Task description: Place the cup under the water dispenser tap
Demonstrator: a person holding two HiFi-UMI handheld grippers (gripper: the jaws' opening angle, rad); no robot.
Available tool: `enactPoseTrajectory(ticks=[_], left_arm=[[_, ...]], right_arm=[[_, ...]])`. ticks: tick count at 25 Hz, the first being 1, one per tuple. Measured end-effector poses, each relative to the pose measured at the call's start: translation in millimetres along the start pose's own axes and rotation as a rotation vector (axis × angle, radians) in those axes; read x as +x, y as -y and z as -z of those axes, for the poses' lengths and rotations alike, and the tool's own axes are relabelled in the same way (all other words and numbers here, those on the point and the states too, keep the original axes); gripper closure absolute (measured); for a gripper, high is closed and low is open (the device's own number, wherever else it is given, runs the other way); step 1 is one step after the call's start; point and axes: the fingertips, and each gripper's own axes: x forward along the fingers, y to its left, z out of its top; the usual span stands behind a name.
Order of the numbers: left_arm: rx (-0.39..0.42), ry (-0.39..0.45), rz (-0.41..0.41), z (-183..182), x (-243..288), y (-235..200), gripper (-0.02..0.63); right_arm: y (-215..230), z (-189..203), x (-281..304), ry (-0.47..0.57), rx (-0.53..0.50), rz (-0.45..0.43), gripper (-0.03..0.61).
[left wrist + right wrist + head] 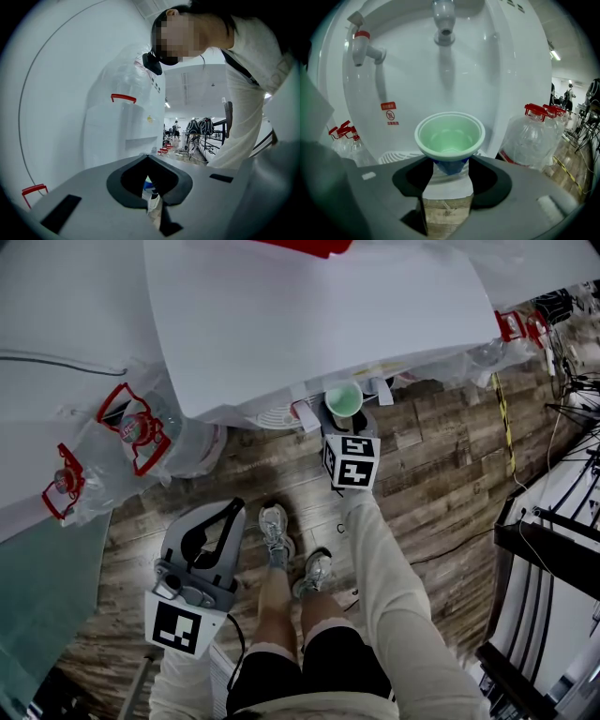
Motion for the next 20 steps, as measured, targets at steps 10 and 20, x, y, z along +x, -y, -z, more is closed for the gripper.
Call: enactPoseTrajectory(ticks=[10,20], left_arm=[[0.0,0.002,0.004,-3,-1,4,0.609],[0.009,0.016,0.015,-12,-4,18,0.609]], right_arm=[[-9,0,-8,-0.006,-0.011,-0.038,0.304],[-5,5,-33,0.009,0.044,-0.047,0.293]])
